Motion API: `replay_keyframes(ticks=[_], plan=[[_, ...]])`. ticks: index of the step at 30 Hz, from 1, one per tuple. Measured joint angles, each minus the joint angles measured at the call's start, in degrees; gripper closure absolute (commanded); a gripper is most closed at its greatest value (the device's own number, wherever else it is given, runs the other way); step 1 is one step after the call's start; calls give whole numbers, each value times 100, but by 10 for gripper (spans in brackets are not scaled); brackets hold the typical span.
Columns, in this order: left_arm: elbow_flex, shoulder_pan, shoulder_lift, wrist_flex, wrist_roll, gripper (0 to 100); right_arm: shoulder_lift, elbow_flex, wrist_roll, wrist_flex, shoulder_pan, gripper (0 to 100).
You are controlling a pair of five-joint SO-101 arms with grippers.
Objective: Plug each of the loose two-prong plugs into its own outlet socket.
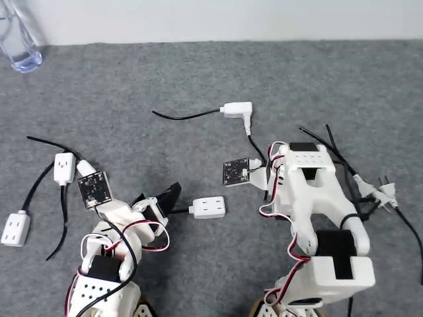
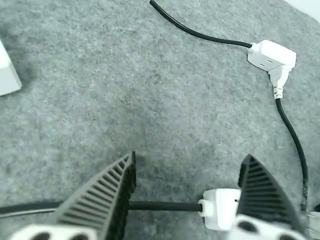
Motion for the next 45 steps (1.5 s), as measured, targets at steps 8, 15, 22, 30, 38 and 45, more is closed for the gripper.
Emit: replay_keyframes(ticks=[8, 15, 22, 30, 38, 45], plan=[[0, 0, 0, 0, 0, 681, 132, 9, 53, -237, 149, 897], [0, 0, 0, 0, 0, 681, 290, -35, 62, -651, 220, 993], [0, 0, 0, 0, 0, 681, 290, -18, 62, -686, 220, 990], [0, 0, 0, 0, 0, 681, 176, -536, -1679, -26, -79, 990], [0, 9, 0, -519, 105, 681, -1284, -967, -4062, 1336, -905, 991], [0, 730, 0, -1723, 835, 681, -1925, -1908, -5266, 2831, -2277, 991]])
